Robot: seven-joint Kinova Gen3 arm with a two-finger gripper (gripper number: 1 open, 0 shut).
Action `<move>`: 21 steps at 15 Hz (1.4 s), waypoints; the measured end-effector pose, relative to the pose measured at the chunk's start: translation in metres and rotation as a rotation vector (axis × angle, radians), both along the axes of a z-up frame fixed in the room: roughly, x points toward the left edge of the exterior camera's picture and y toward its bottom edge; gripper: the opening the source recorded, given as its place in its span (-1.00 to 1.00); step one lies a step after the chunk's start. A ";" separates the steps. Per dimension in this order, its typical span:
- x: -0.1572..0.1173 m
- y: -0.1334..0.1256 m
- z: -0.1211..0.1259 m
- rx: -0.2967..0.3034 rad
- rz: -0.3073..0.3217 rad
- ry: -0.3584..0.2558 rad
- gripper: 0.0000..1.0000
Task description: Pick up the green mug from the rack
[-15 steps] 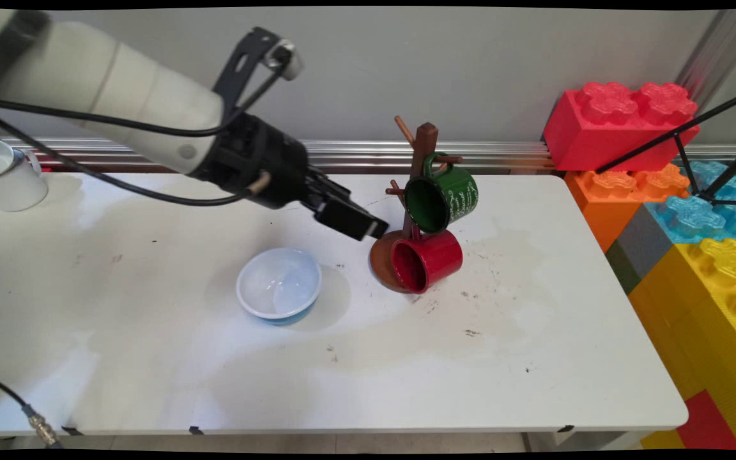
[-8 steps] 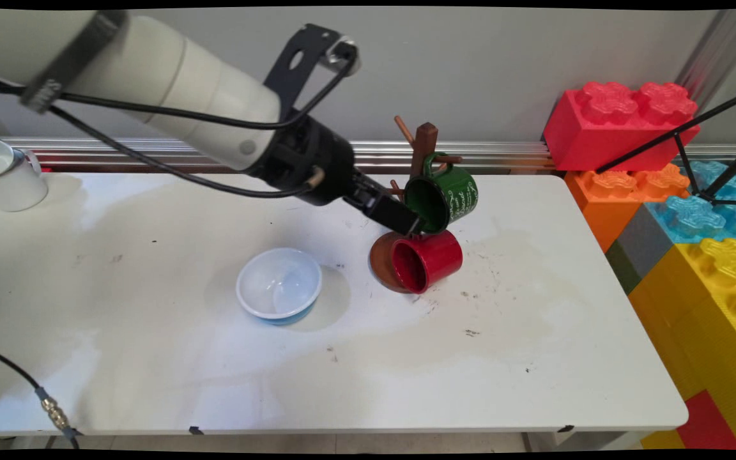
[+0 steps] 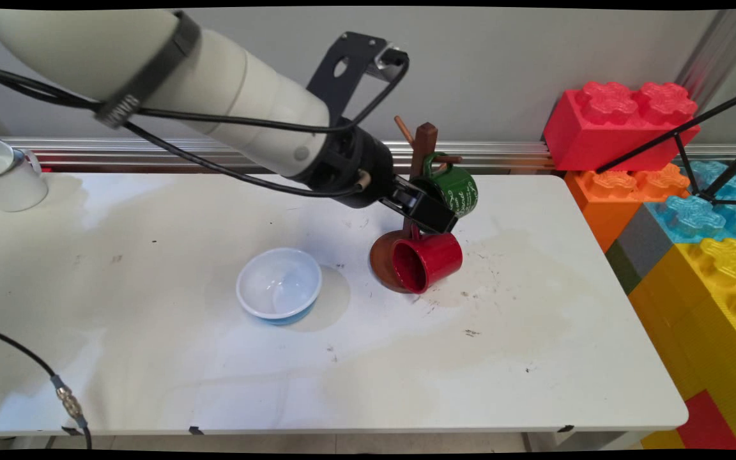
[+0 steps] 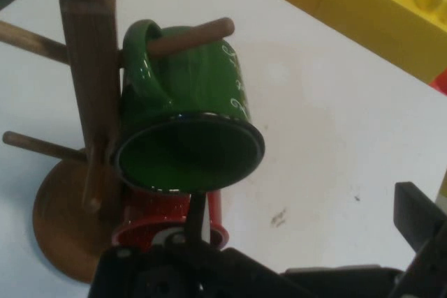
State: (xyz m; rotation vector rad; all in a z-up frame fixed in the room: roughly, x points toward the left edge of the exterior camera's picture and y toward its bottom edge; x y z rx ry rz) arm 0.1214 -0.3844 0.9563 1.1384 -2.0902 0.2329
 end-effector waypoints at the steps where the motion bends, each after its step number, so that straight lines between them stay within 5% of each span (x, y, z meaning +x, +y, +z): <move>1: -0.003 -0.002 -0.004 -0.002 0.006 0.002 1.00; 21: -0.032 -0.030 -0.064 -0.046 0.035 0.118 1.00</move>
